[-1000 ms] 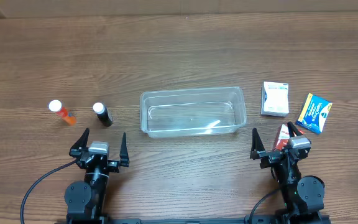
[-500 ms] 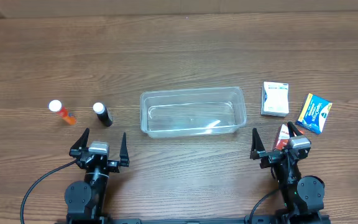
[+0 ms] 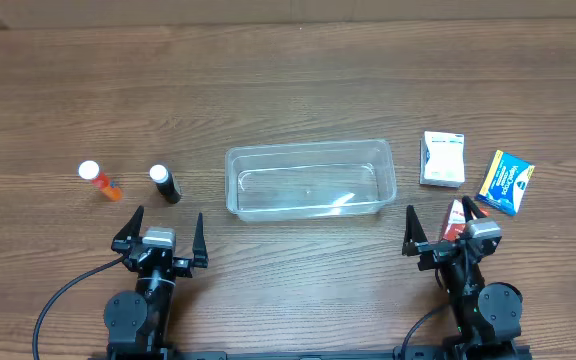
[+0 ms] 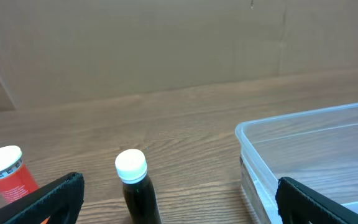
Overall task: Pack container
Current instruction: 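Raise both arms from rest toward the objects, then lower the left gripper onto the dark bottle and grasp it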
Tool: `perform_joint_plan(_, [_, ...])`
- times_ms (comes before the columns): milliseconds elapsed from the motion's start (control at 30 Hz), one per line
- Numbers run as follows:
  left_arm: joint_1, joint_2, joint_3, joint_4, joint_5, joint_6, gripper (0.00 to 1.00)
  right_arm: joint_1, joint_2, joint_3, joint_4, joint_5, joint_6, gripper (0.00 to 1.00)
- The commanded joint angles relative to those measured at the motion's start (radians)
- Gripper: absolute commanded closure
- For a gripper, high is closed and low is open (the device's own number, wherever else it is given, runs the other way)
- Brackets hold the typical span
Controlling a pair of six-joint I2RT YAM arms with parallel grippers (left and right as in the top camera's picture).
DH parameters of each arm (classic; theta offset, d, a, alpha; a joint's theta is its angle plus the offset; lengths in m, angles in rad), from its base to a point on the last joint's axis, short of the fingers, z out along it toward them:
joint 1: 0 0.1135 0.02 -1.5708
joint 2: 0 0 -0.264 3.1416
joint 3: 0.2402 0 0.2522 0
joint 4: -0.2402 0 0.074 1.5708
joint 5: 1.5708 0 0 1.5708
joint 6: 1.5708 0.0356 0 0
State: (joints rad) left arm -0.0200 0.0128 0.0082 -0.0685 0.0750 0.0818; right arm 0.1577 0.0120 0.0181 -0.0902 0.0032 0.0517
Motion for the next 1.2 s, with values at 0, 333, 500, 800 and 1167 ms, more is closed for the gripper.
perform_joint_plan(0, [-0.006, -0.008, -0.003, -0.003, 0.001, -0.016, 0.0, -0.002, 0.0, -0.01, 0.006, -0.005, 0.164, 0.0])
perform_joint_plan(333, [-0.006, -0.003, 0.183, -0.239, 0.004, -0.273, 0.0, -0.002, 0.313, 0.327, -0.246, 0.044, 0.211, 0.0])
perform_joint_plan(500, [-0.006, 0.202, 0.551, -0.525, 0.004, -0.274, 0.0, -0.002, 0.661, 0.754, -0.676, 0.001, 0.211, 0.0])
perform_joint_plan(800, [-0.006, 0.901, 1.199, -1.228, 0.074, -0.267, 0.0, -0.008, 0.902, 1.028, -1.077, 0.04, 0.191, 0.0])
perform_joint_plan(1167, [0.03, 1.518, 1.474, -1.213, -0.019, -0.36, 0.0, -0.07, 0.912, 1.027, -1.101, 0.037, 0.211, 0.0])
